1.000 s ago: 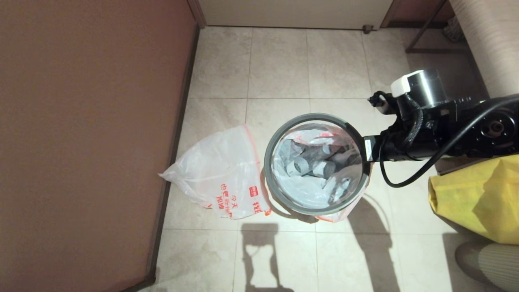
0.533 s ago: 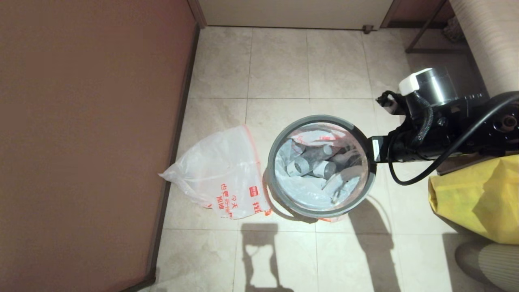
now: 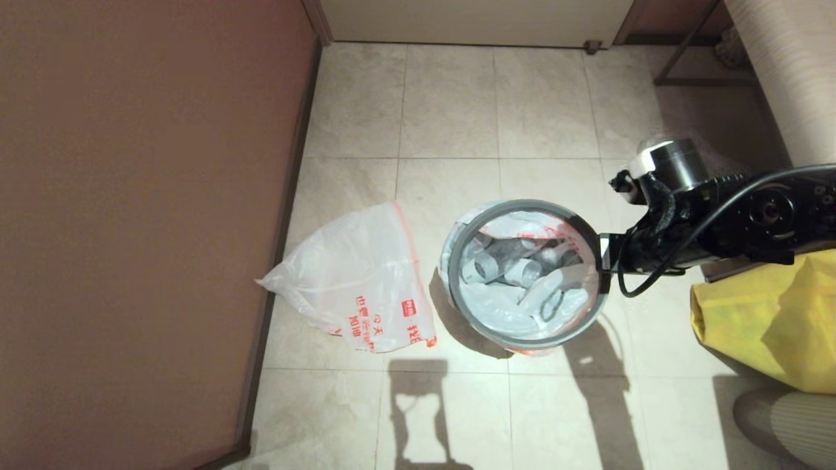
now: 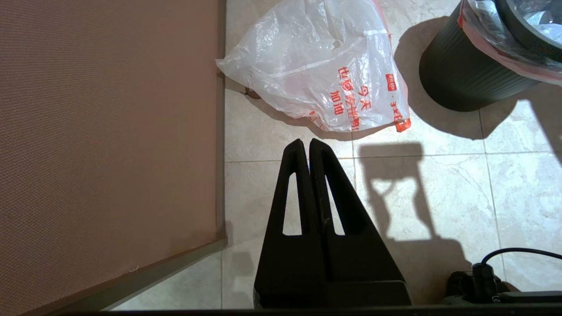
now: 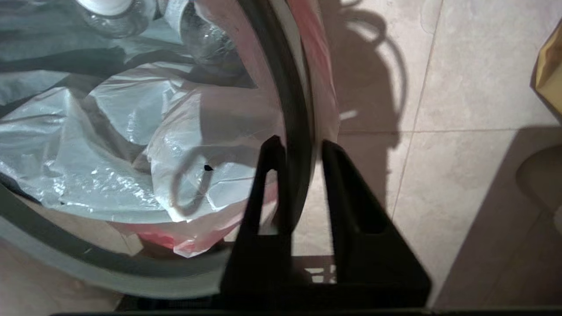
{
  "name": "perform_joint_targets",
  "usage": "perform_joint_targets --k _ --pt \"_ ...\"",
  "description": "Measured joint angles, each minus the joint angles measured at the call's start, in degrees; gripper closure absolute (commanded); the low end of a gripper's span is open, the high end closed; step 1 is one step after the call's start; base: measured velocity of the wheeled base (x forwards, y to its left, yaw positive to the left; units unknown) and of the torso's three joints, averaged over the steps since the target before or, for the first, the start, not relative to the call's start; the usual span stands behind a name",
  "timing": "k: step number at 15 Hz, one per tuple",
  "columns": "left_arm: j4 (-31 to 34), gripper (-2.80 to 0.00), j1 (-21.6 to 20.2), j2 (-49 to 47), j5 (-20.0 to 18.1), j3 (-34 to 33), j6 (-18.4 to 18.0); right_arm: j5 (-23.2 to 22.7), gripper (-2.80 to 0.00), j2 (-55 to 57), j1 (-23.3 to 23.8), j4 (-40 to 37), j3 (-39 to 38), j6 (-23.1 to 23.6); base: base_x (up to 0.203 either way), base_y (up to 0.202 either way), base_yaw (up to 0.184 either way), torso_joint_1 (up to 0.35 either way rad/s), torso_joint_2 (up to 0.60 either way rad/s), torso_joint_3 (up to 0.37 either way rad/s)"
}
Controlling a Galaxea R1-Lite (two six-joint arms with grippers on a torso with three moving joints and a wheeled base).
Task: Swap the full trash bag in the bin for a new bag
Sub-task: Place the trash can ring on the floor
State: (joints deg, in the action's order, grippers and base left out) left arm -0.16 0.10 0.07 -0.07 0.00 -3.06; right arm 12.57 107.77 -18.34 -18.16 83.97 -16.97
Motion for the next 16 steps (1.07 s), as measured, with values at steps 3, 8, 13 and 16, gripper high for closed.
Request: perform_joint_targets --k 3,8,13,16 --pt "0.05 0.0 0.0 0.0 -0.02 0.0 0.0 -0.09 -2.8 -0.89 -0.45 -0.6 0.07 -0.87 0.0 0.0 0.0 0.0 0.0 0.0" --pt "0.05 0.0 0.0 0.0 0.0 0.0 0.01 2.41 -2.8 -2.88 -0.53 -7.75 -0.8 -9.42 0.0 0.0 0.0 0.0 0.0 0.0" --pt "0.04 0.0 0.0 0.0 -0.04 0.0 0.01 0.71 -2.8 0.94 -0.71 -7.17 -2.4 -14.62 0.0 0.0 0.0 0.0 0.0 0.0" --pt "0.02 0.0 0.0 0.0 -0.02 0.0 0.0 0.66 0.0 2.84 -0.79 -4.82 -2.44 -14.6 0.0 0.0 0.0 0.0 0.0 0.0"
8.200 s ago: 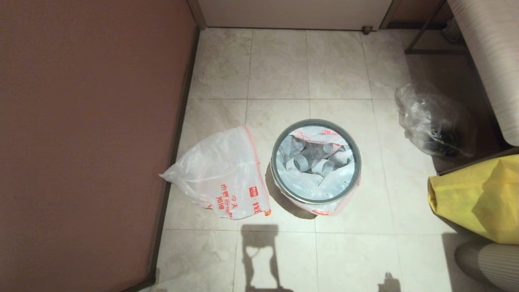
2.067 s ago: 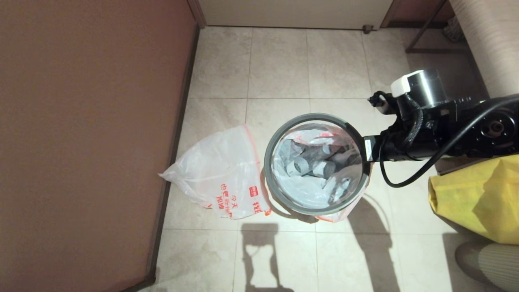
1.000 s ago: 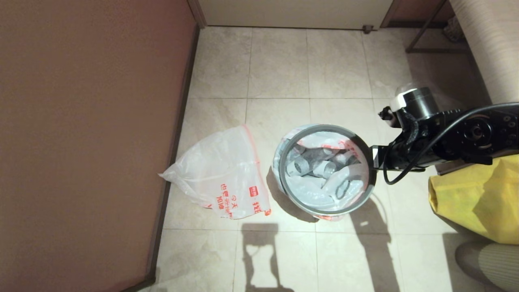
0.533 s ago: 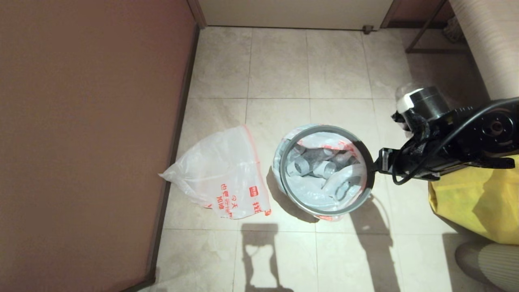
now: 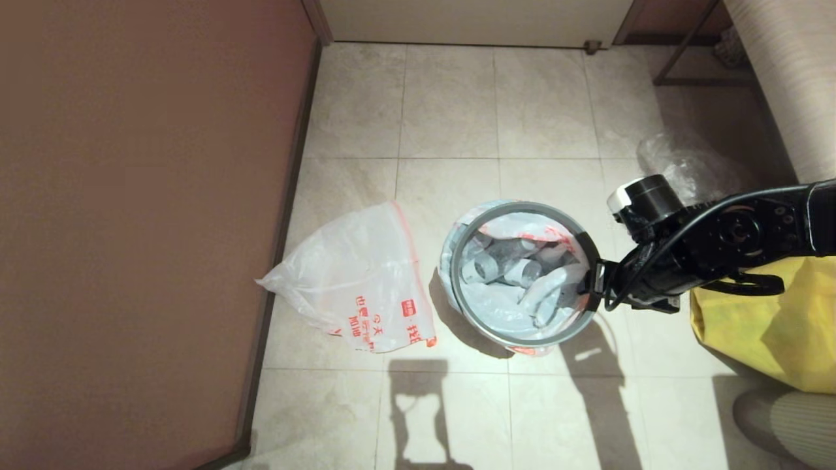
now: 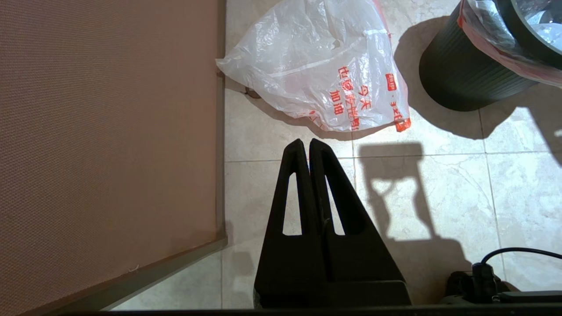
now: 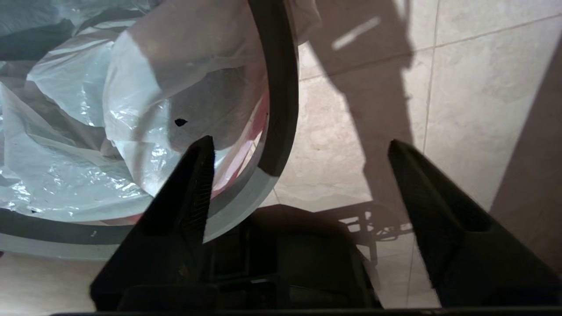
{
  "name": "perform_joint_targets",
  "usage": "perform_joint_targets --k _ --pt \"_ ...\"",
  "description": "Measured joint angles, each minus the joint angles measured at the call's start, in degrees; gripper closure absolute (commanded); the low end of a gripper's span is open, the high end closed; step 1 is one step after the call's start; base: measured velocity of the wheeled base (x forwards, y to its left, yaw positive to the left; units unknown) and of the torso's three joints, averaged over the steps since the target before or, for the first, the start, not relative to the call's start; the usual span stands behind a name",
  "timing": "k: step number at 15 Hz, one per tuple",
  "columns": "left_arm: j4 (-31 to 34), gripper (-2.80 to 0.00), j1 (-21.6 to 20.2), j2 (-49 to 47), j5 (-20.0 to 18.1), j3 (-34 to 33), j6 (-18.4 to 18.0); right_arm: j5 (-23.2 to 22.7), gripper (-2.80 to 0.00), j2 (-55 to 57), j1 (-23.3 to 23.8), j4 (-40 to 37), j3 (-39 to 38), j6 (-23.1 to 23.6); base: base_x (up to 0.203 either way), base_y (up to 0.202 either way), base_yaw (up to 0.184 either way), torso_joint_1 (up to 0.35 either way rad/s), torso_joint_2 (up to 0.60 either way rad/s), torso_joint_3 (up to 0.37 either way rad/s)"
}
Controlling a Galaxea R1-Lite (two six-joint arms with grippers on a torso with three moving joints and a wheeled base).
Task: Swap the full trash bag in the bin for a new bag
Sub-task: Place the trash can ring on the floor
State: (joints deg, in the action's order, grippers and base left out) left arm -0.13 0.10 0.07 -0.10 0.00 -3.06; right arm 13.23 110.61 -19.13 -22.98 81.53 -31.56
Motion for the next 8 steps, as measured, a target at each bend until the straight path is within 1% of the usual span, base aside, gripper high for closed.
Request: perform_joint_targets --k 8 --pt "0.0 0.0 0.0 0.0 0.0 0.0 0.0 0.2 0.0 3.11 0.11 0.23 0.57 0.0 0.0 0.0 0.0 0.0 0.0 0.0"
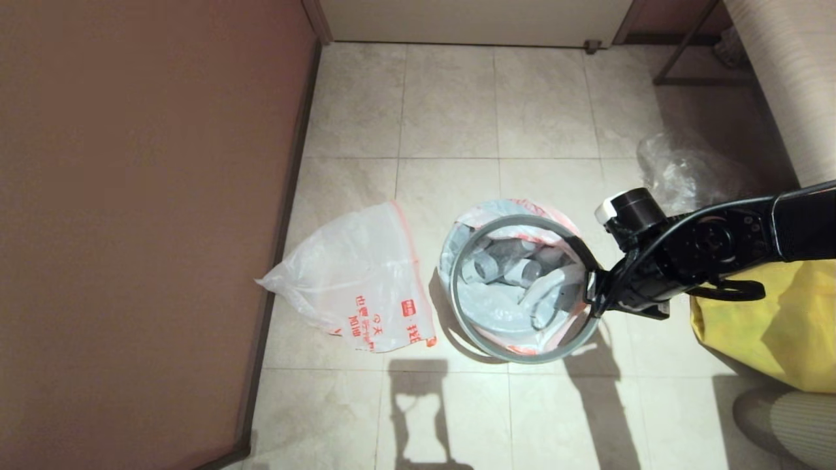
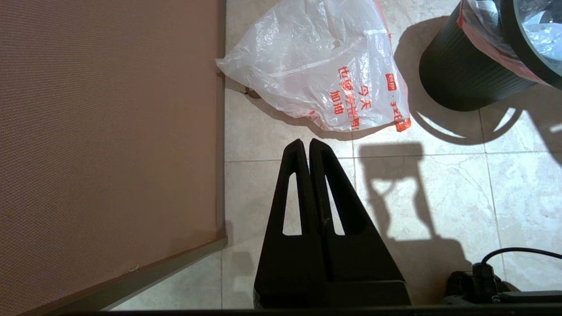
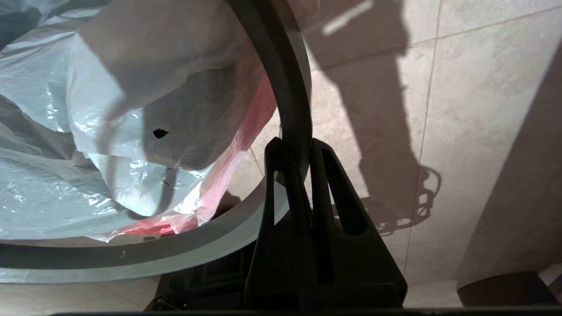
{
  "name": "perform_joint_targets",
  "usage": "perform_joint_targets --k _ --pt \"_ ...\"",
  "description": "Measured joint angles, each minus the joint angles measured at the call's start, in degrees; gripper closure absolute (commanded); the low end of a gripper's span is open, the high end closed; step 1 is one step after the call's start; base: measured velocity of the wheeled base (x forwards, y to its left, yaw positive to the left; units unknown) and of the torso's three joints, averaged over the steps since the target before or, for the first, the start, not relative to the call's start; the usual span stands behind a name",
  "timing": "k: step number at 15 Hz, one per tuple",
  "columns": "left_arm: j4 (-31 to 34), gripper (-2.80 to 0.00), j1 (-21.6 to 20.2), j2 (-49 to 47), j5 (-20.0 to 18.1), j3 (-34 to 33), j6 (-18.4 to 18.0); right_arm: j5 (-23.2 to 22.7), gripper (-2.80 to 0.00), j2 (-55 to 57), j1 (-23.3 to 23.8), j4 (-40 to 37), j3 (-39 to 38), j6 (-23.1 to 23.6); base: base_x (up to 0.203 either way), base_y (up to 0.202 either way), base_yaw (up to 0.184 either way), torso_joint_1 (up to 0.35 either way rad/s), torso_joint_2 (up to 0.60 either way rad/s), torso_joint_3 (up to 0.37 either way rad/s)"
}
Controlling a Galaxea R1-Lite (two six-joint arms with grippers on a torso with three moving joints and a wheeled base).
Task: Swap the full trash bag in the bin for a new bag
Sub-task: Place the trash can ring on the floor
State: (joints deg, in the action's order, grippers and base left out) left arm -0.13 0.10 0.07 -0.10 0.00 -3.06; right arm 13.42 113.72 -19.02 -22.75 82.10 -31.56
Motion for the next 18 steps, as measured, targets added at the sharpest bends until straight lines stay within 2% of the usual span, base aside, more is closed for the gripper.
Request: perform_joint_targets --k 8,13,16,18 --pt "0.03 0.0 0.0 0.0 0.02 0.0 0.01 -0.12 0.0 -5.24 -0.6 -1.91 -0.11 0.14 0.0 0.0 0.0 0.0 0.0 0.0" --pt "-0.02 0.0 0.0 0.0 0.0 0.0 0.01 -0.41 0.0 -15.16 0.55 -10.38 -0.07 0.22 0.0 0.0 0.0 0.0 0.0 0.0" --pt "0.03 0.0 0.0 0.0 0.0 0.0 0.01 -1.87 0.0 -20.95 7.83 -14.18 -0.35 3.43 0.0 0.0 0.0 0.0 0.0 0.0" --pt "0.02 0.0 0.0 0.0 0.0 0.0 0.0 -5.98 0.0 -24.14 14.76 -16.59 -0.6 6.45 0.0 0.0 0.0 0.0 0.0 0.0"
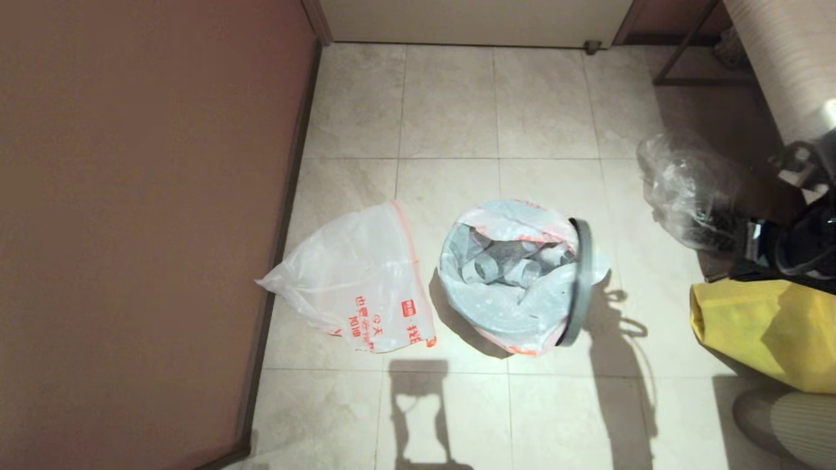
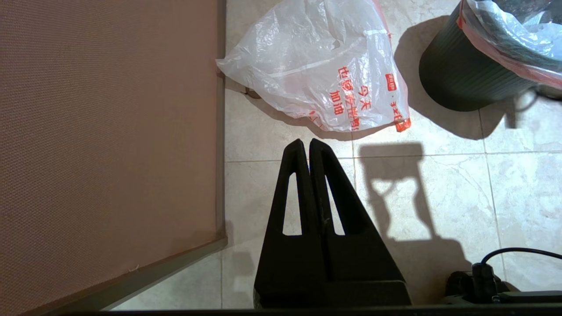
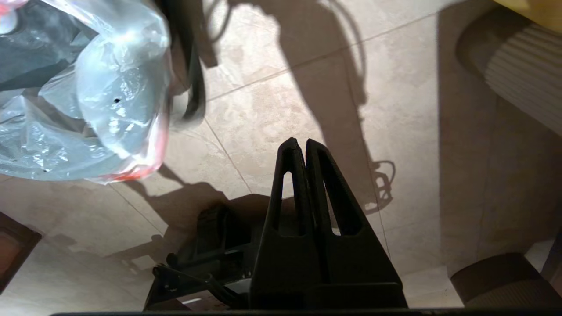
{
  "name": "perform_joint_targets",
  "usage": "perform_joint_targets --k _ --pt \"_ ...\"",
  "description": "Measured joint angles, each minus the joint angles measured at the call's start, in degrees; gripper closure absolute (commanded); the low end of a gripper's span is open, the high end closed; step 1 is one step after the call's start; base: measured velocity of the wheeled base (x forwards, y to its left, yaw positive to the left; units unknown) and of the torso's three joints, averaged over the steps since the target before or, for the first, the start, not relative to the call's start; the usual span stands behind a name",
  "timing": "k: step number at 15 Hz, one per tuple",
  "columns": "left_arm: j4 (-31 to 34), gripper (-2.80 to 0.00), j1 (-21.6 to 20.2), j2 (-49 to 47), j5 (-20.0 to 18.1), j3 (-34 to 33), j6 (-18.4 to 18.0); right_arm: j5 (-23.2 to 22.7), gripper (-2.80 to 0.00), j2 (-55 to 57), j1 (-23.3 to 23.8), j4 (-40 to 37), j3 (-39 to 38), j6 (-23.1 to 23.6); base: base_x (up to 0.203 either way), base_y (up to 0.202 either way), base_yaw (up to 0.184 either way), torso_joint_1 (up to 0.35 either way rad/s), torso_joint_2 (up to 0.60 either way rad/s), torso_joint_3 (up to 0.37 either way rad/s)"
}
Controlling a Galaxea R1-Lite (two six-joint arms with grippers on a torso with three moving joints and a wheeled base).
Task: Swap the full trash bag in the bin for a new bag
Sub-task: Place the trash can ring on the floor, then place the trash bag on the floor
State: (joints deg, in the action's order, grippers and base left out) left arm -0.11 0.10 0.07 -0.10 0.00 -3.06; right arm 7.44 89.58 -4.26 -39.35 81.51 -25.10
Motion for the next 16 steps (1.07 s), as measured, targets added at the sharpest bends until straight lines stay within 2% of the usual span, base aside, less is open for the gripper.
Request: perform_joint_targets --k 3,5,12,16 --pt "0.0 0.0 0.0 0.0 0.02 0.0 0.0 -7.7 0.0 -3.4 11.69 -2.86 -0.44 6.54 0.0 0.0 0.0 0.0 0.0 0.0" --pt "0.03 0.0 -0.02 0.0 0.0 0.0 0.0 -10.19 0.0 -4.46 14.62 -3.51 -1.18 9.6 0.0 0.0 0.0 0.0 0.0 0.0" --pt "0.0 0.0 0.0 0.0 -0.01 0.0 0.01 -9.86 0.0 2.47 15.2 0.89 -1.41 9.7 0.0 0.0 0.0 0.0 0.0 0.0" --pt "-0.02 0.0 0.0 0.0 0.0 0.0 0.0 -9.55 0.0 6.16 9.18 5.09 -0.82 7.75 0.0 0.0 0.0 0.0 0.0 0.0"
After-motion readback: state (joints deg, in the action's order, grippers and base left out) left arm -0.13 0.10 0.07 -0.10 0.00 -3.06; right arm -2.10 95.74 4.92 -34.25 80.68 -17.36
